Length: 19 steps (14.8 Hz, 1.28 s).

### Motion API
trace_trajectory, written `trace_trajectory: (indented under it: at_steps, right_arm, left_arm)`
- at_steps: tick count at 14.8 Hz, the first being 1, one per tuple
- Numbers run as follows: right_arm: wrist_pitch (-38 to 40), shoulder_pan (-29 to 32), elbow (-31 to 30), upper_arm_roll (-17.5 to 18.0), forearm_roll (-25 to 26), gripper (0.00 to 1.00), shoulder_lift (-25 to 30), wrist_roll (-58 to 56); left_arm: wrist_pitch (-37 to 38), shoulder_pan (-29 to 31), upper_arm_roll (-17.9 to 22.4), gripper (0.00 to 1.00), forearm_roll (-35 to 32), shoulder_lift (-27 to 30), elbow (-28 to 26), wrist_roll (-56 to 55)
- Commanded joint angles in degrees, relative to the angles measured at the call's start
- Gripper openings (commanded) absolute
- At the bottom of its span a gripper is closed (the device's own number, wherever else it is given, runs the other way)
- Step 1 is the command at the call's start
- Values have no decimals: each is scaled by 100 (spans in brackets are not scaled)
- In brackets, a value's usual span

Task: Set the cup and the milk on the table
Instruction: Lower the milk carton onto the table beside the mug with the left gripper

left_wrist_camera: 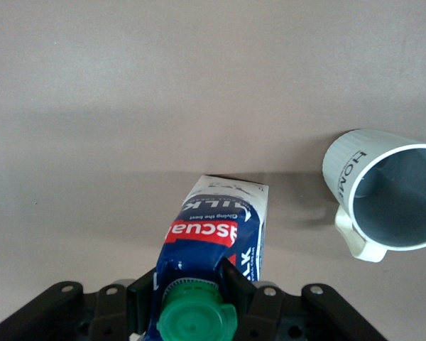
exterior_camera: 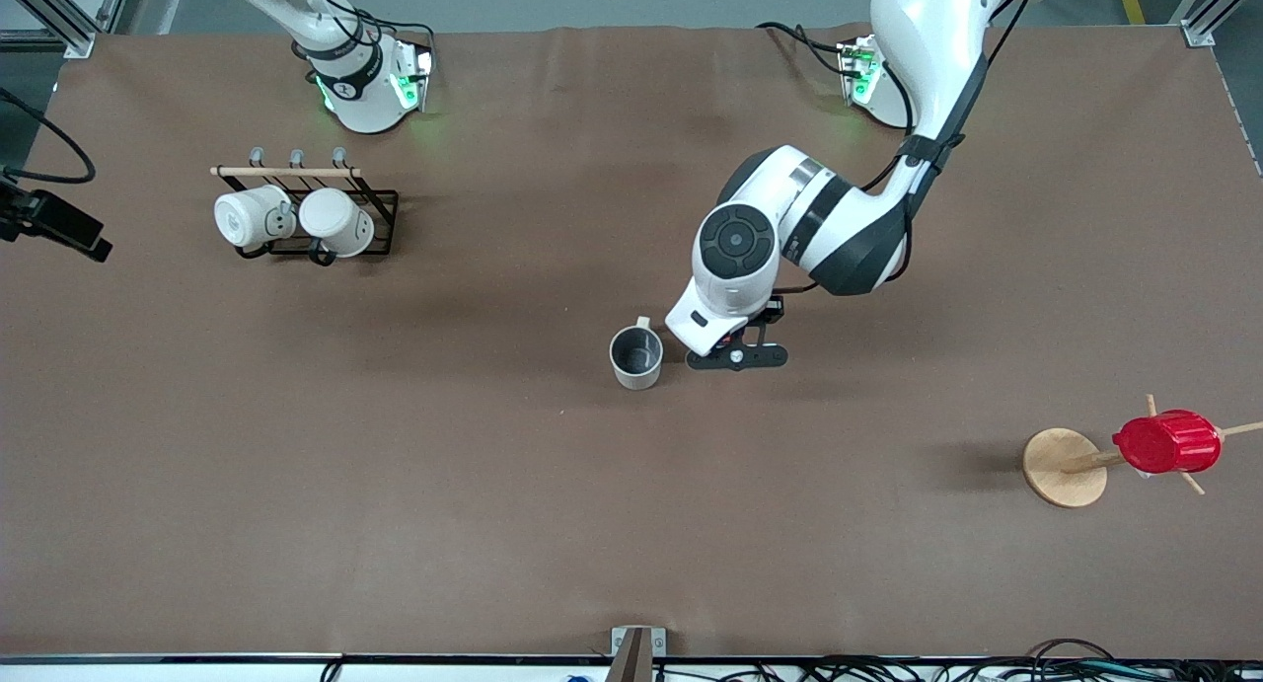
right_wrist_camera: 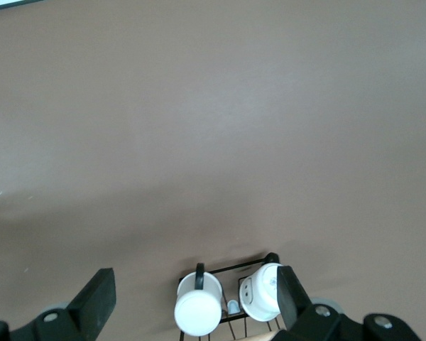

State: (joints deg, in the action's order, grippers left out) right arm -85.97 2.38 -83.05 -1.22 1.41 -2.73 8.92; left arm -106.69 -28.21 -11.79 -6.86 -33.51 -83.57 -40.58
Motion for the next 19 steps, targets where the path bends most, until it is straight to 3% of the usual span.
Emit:
trace_trajectory:
  at_steps: [1,16,18,19]
  right_arm:
    - [-78,61,-203,8,-220,100,124,-163]
    - [-69,-150,-150,-80,-203,100,132,-172]
    - [-78,-150,-150,-80,-203,100,132,-172]
    - [-78,-141,-150,-80,-194,100,132,-172]
  left_arm:
    - [87,-193,89,2,9,-147,340,-91]
    - [78,-396,150,2,-413,-358,605,-662]
    - [78,-396,142,7,-422,-367,596,-645]
    - [78,-396,133,19,-422,-350,596,-610]
